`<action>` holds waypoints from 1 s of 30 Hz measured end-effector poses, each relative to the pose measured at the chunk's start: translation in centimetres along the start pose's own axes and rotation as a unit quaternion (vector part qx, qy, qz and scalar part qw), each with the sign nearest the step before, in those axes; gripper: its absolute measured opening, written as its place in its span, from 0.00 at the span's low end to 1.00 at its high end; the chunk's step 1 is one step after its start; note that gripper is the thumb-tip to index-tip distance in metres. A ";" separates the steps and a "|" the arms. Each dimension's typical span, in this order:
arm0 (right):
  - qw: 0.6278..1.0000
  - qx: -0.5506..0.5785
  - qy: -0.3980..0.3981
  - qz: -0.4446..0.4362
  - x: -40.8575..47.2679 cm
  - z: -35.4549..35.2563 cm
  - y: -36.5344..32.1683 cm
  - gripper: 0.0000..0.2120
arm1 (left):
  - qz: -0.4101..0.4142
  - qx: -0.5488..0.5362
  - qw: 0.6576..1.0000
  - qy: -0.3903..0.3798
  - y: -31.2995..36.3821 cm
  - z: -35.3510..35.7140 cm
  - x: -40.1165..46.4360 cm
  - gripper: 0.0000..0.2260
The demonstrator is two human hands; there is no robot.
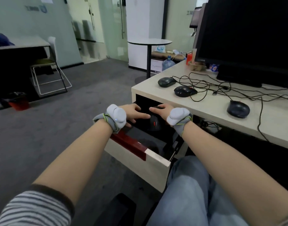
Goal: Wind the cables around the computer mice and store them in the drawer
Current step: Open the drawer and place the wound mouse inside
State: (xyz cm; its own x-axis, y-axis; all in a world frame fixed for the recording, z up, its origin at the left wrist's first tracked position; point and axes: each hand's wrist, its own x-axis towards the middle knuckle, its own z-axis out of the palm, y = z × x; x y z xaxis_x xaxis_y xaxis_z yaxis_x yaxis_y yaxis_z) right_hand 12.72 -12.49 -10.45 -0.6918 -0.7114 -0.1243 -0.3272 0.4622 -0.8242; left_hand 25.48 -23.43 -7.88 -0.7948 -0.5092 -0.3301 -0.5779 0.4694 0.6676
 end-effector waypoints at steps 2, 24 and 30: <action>0.999 -0.028 0.017 0.027 1.5 0.5 0.1 0.29 | -0.004 -0.061 0.998 -0.002 0.6 0.4 1.9 0.36; 0.993 -0.039 -0.044 0.102 7.8 4.6 3.0 0.27 | 0.012 0.143 0.985 0.091 -1.3 2.8 9.8 0.31; 0.991 -0.072 -0.051 0.104 7.9 4.7 3.0 0.27 | 0.005 0.151 0.985 0.084 -1.4 2.7 9.8 0.32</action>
State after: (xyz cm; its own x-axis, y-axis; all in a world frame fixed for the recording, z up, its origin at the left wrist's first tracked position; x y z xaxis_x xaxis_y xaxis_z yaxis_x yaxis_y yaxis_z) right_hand 9.32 -19.25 -16.52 -0.6870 -0.6401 -0.3440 -0.2787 0.6692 -0.6888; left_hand 17.99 -27.11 -13.82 -0.7740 -0.6035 -0.1918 -0.6185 0.6554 0.4335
